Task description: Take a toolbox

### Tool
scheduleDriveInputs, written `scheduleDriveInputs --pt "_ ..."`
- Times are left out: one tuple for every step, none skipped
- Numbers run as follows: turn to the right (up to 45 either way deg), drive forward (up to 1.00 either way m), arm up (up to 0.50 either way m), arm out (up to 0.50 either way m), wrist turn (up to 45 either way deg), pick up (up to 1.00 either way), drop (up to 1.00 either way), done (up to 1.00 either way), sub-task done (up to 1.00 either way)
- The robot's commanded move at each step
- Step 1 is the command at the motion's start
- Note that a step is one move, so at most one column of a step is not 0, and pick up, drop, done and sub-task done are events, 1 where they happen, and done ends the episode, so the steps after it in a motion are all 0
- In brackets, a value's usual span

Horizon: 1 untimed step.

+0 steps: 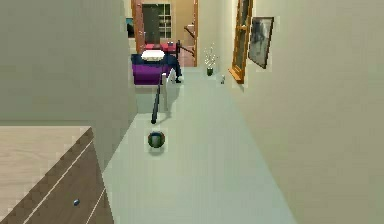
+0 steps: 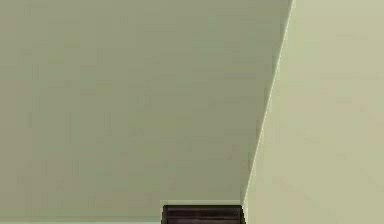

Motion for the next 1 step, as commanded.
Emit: scheduleDriveInputs --pt "0.0 0.0 0.0 0.0 0.0 1.0 0.0 0.0 0.0"
